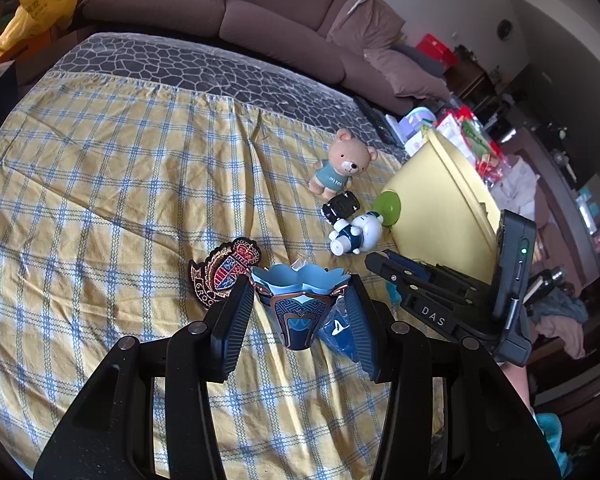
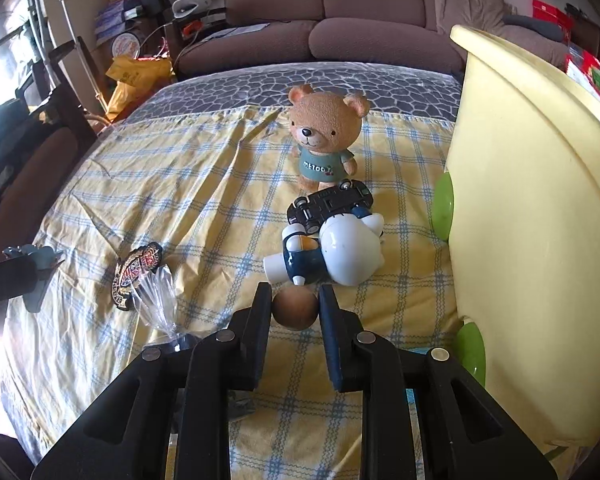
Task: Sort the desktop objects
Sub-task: 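Grasp the small brown ball beside the snowman figure with the right gripper, then carry the blue cup with the left gripper while the right gripper carries the ball over the tub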
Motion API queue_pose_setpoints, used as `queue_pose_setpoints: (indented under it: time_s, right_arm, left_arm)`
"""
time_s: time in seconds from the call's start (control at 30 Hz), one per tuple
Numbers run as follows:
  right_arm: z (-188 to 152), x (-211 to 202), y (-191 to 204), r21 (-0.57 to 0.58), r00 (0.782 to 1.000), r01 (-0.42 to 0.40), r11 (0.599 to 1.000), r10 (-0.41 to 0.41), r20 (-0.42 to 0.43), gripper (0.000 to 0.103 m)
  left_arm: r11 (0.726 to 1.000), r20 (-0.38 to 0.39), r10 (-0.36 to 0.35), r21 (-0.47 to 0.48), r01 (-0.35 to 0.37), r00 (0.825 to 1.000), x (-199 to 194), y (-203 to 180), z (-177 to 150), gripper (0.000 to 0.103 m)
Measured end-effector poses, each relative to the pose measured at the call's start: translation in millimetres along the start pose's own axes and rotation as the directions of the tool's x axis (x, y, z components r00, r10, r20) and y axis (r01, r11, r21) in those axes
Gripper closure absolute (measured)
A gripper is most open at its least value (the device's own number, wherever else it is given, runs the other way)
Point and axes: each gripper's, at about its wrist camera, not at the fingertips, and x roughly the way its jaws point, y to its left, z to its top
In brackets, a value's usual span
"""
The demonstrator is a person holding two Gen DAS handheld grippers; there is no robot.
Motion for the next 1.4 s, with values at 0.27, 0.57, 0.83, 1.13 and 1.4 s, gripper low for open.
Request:
queue_pose_setpoints:
  time_s: [0.27, 0.57, 0.83, 1.13, 1.4]
  right_arm:
    - [7, -45, 7, -0.015, 0.995, -0.052, 0.999, 0.053, 0.083, 0.080]
    - [18, -103, 1, -0.024, 0.983, -0.087, 0.996, 0.090, 0.158, 0.080]
    - [19, -152, -62, 0.029, 0.984, 0.002, 1.000, -0.007, 0.177, 0.080]
    - [0, -166, -147, 0.080, 0.983, 0.122, 0.989, -0.132, 0.125, 0.080]
    - [-9, -148, -177, 0.038, 0.980, 0.176, 0.984, -0.179, 0.086, 0.079]
  left_arm:
    - [1.000, -0.006, -0.024, 0.003, 0.024, 1.000, -3, -15, -9, 0.059]
    - [0.994, -0.035, -0.074, 0.074, 0.076, 0.997, -9, -76, -1, 0.059]
    - [0.972, -0.060, -0.119, 0.199, 0.128, 0.991, 5, -173, 21, 0.059]
    - [0.952, -0.159, -0.140, 0.251, 0.178, 0.977, 69, -266, 40, 0.059]
    - [0.949, -0.232, -0.111, 0.263, 0.173, 0.966, 121, -307, 56, 0.059]
